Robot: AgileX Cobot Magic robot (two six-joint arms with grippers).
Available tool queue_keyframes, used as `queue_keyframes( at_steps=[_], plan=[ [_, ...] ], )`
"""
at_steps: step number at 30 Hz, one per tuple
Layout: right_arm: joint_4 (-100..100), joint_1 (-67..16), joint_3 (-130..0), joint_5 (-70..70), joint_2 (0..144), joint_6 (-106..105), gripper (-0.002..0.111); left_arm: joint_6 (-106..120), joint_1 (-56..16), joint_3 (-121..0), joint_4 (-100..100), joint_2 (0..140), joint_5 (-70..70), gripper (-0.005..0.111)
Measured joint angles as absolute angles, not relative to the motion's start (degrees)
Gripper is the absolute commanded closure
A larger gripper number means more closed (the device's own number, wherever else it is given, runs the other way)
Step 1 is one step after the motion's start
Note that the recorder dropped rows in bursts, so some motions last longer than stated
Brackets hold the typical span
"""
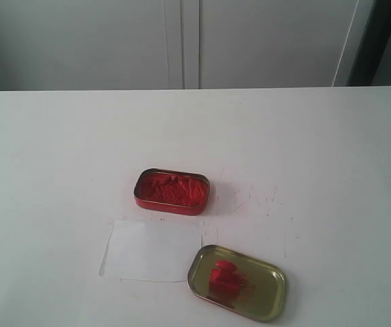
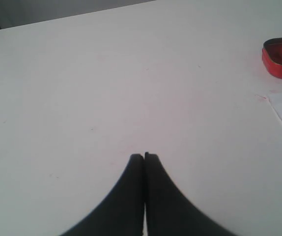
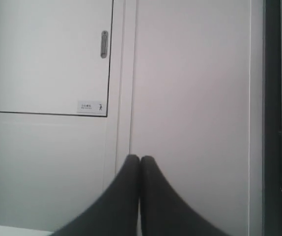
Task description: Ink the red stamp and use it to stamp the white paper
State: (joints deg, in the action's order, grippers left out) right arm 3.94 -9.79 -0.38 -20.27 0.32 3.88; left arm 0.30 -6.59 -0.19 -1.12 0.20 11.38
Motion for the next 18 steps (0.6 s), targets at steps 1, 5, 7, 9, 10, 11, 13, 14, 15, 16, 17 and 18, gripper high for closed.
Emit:
queue_keyframes(
  at_steps=[1,5,7,9,10,11,13,14,15,16,17,18],
  plan=[
    [3.8,-9.8,-0.4,-20.8,0.3,3.9,0.108,0.3,-6.6,-0.2,-1.1,0.2,11.4,0.107],
    [3.6,-9.8,-0.4,-23.2,0.3,3.5,0.108,0.3,-6.6,-0.2,-1.1,0.2,11.4,0.107],
    [3.6,-9.8,-0.4,-23.2,0.3,3.4,0.108,0.3,-6.6,-0.2,-1.1,0.2,11.4,0.107],
    [3.5,-9.8,-0.4,-22.3,0.3,3.4,0.108,0.3,-6.6,-0.2,-1.1,0.2,11.4,0.107],
    [3.5,-9.8,-0.5,-21.4,0.3,3.4,0.108,0.3,-6.6,-0.2,-1.1,0.2,11.4,0.107],
    [3.5,-9.8,-1.0,-19.9,0.3,3.3,0.108,0.3,-6.6,-0.2,-1.1,0.2,11.4,0.107],
    [3.5,-9.8,-2.5,-16.4,0.3,3.3,0.108,0.3,-6.6,-0.2,-1.1,0.2,11.4,0.107],
    [3.5,-9.8,-3.6,-14.4,0.3,3.3,0.108,0.3,-6.6,-0.2,-1.1,0.2,11.4,0.107],
    [3.5,-9.8,-4.7,-12.2,0.3,3.3,0.108,0.3,-6.6,-0.2,-1.1,0.2,11.4,0.107],
    [3.5,-9.8,-5.6,-10.4,0.3,3.3,0.108,0.3,-6.6,-0.2,-1.1,0.2,11.4,0.107],
    [3.5,-9.8,-6.9,-7.4,0.3,3.3,0.108,0.3,-6.6,-0.2,-1.1,0.2,11.4,0.107],
    [3.5,-9.8,-7.8,-5.4,0.3,3.3,0.108,0.3,-6.6,-0.2,-1.1,0.2,11.4,0.107]
  ],
)
